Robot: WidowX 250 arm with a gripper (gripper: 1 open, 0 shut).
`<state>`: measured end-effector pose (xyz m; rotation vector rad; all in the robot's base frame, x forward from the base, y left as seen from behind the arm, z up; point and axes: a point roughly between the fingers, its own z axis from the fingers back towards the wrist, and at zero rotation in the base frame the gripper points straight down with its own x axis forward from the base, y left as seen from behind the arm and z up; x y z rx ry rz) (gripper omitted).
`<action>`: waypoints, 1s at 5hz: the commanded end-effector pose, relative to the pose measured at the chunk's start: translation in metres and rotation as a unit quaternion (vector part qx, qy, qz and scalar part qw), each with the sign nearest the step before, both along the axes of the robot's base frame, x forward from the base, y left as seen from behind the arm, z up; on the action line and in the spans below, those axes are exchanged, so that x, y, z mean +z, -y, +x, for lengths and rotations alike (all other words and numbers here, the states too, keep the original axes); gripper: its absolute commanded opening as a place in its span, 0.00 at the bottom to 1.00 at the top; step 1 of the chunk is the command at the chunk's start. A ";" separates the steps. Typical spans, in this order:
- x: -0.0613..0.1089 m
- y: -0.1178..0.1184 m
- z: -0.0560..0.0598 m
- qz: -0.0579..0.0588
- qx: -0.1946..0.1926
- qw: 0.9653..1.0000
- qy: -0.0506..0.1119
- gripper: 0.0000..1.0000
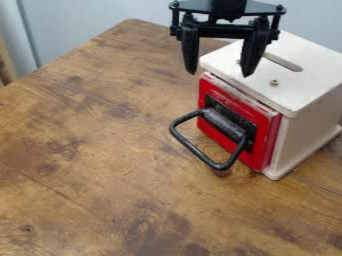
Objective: Close the drawer
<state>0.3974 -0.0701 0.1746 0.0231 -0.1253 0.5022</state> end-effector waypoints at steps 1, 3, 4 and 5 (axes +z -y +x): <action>0.023 -0.003 -0.005 0.001 0.017 0.999 0.028 1.00; 0.012 -0.024 -0.005 -0.010 0.002 1.000 0.019 1.00; 0.012 -0.040 -0.005 -0.014 -0.035 0.999 0.028 1.00; 0.026 -0.040 0.002 -0.012 -0.048 0.998 0.044 1.00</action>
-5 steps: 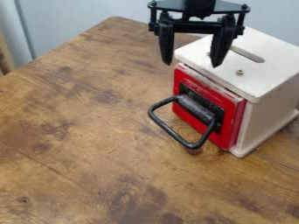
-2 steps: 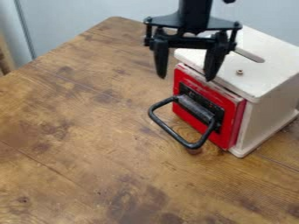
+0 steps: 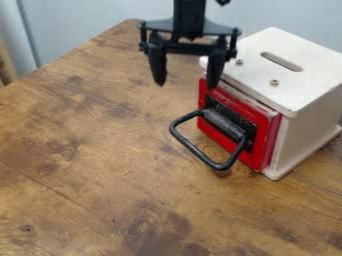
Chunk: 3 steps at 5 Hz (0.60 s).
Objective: Close the drawer
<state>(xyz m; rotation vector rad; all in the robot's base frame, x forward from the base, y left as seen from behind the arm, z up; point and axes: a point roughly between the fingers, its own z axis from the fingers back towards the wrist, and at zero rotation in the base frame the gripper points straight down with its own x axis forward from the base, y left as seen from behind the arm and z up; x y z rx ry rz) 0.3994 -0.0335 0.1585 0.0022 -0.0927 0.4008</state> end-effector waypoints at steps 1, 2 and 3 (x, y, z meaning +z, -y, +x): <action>0.056 0.005 0.010 0.003 -0.013 0.998 0.063 1.00; 0.029 0.012 0.013 0.018 -0.052 0.998 0.039 1.00; 0.002 0.017 0.016 0.014 -0.079 0.996 0.029 1.00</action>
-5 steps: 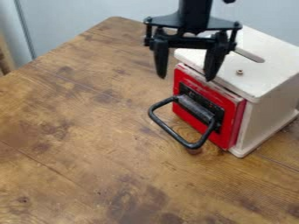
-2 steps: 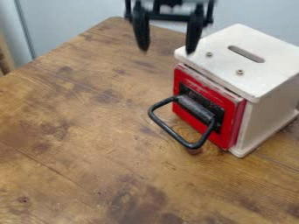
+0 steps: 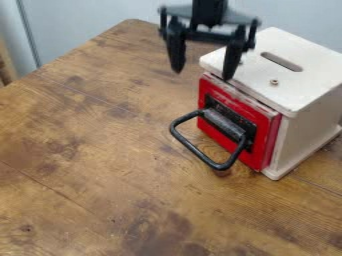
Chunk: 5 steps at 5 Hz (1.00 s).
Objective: Close the drawer
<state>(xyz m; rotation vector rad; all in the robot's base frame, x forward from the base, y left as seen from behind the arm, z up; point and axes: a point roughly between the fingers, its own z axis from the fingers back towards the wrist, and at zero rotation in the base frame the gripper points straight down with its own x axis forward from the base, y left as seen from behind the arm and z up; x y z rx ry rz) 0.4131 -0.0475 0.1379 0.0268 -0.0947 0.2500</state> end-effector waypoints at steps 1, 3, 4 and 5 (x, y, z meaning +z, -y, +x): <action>0.024 0.006 -0.006 -0.011 0.004 0.999 0.032 1.00; 0.072 0.017 -0.015 -0.018 0.004 0.998 0.056 1.00; 0.077 0.013 -0.024 -0.016 0.020 0.998 0.060 1.00; 0.065 0.009 -0.030 -0.006 0.036 0.998 0.046 1.00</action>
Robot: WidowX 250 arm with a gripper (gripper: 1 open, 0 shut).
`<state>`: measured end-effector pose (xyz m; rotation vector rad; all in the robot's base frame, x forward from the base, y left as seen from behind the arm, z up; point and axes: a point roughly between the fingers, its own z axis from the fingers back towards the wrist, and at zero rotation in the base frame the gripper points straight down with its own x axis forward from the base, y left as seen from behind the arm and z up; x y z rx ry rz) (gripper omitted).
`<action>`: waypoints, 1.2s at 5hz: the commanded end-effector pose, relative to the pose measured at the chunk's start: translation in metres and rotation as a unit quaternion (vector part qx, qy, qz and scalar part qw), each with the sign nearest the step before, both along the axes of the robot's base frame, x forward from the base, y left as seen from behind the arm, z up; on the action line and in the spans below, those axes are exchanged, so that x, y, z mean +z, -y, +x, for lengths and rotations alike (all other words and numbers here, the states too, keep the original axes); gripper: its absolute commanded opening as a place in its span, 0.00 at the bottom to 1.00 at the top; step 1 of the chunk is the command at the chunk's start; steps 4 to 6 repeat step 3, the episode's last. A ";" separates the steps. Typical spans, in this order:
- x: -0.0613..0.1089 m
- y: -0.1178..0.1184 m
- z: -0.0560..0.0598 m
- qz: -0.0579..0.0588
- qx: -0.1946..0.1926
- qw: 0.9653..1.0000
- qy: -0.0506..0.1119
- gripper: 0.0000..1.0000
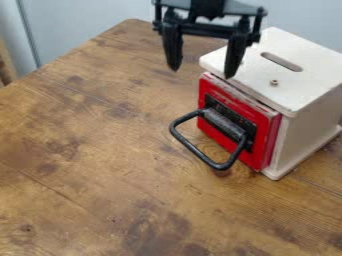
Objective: Close the drawer
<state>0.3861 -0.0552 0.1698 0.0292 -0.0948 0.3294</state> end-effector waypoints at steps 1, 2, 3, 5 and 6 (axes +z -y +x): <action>0.015 -0.009 0.004 -0.010 0.007 0.999 0.047 1.00; 0.003 -0.020 0.015 -0.008 0.008 0.999 0.039 1.00; 0.008 -0.018 0.025 -0.011 0.000 0.999 0.042 1.00; 0.008 -0.018 0.025 -0.011 0.000 0.999 0.042 1.00; 0.008 -0.018 0.025 -0.011 0.000 0.999 0.042 1.00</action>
